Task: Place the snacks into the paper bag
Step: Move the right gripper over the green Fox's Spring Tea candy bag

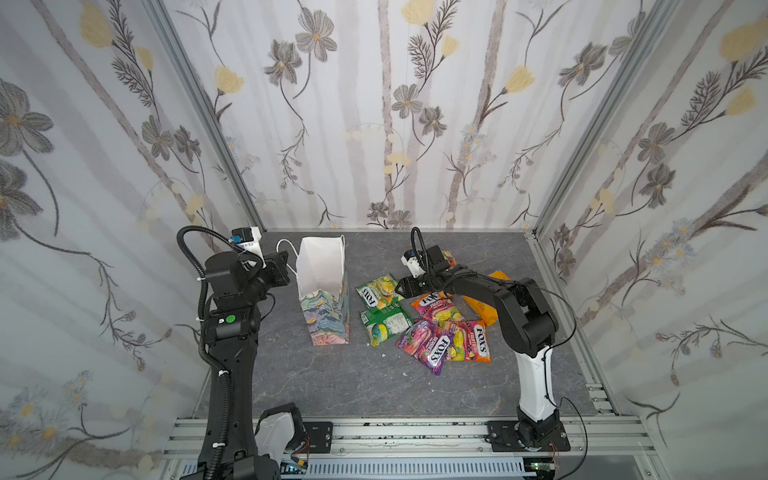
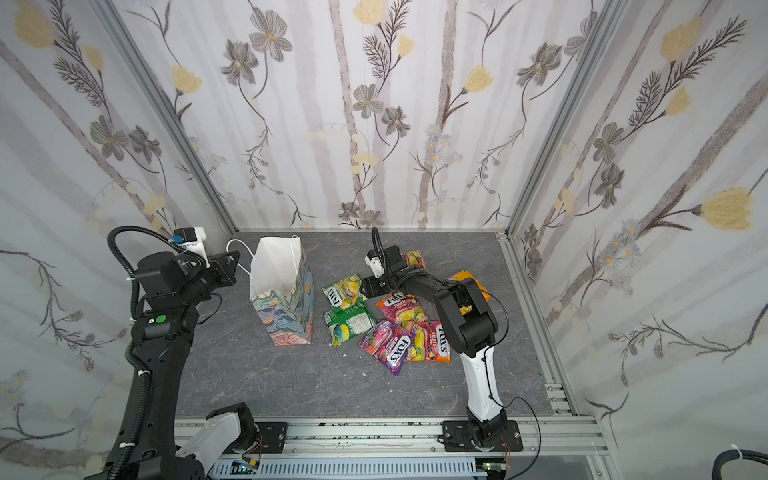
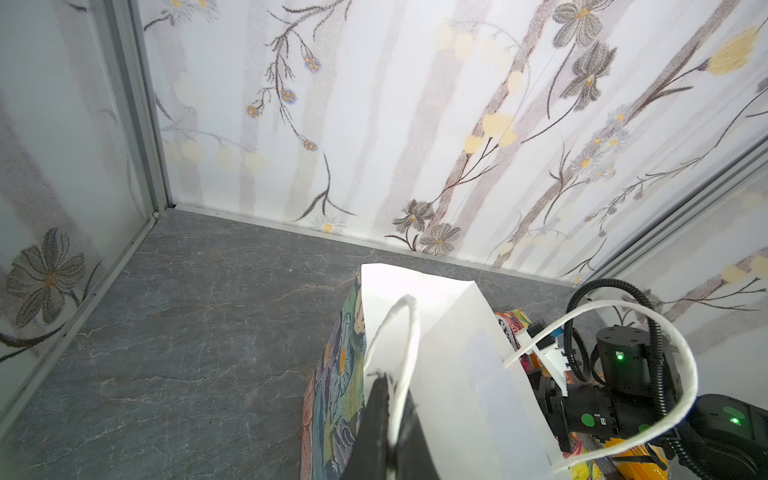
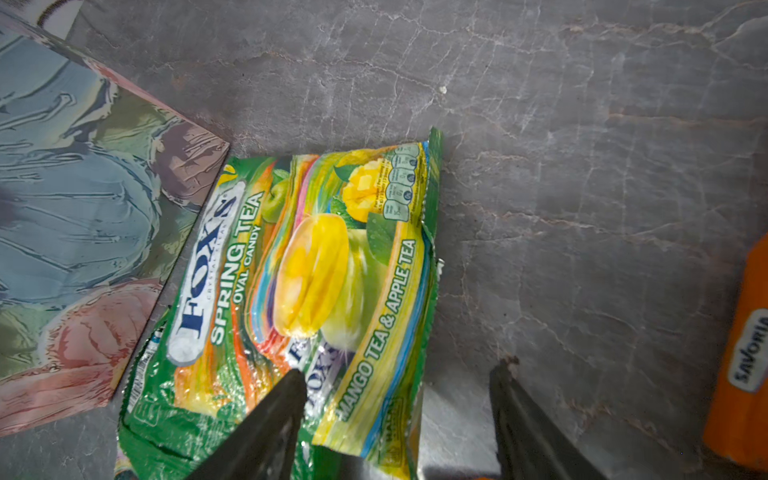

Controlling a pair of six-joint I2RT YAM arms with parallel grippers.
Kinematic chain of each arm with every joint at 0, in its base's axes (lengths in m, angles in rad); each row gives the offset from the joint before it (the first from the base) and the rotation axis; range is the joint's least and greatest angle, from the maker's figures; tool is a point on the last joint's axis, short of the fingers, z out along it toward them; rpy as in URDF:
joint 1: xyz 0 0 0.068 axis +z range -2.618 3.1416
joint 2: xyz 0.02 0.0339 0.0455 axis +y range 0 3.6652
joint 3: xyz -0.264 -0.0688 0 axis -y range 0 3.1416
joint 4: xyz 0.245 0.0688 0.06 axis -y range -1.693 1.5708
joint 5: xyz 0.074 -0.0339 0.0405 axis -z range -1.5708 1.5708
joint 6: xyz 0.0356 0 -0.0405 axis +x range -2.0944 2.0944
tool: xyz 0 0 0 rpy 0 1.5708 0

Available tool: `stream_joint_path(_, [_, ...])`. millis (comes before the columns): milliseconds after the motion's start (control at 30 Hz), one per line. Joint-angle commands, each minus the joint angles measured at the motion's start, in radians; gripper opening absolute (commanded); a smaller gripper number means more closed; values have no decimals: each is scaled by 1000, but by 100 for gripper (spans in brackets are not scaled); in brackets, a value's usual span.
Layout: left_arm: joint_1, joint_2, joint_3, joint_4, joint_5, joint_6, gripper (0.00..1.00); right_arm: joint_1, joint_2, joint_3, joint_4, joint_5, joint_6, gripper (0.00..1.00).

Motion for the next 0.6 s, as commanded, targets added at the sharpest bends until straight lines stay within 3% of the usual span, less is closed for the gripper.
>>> stream_joint_path(0, [2, -1, -3, 41, 15, 2, 0, 0, 16, 8, 13, -31, -19, 70])
stream_joint_path(300, [8, -2, -7, 43, 25, 2, 0, 0, 15, -48, 105, -94, 30, 63])
stream_joint_path(400, [9, -2, -7, 43, 27, 1, 0, 1, 15, -60, 139, -130, 55, 54])
stream_joint_path(567, [9, 2, -7, 42, 33, -2, 0, -2, 2, -80, 174, -137, 79, 28])
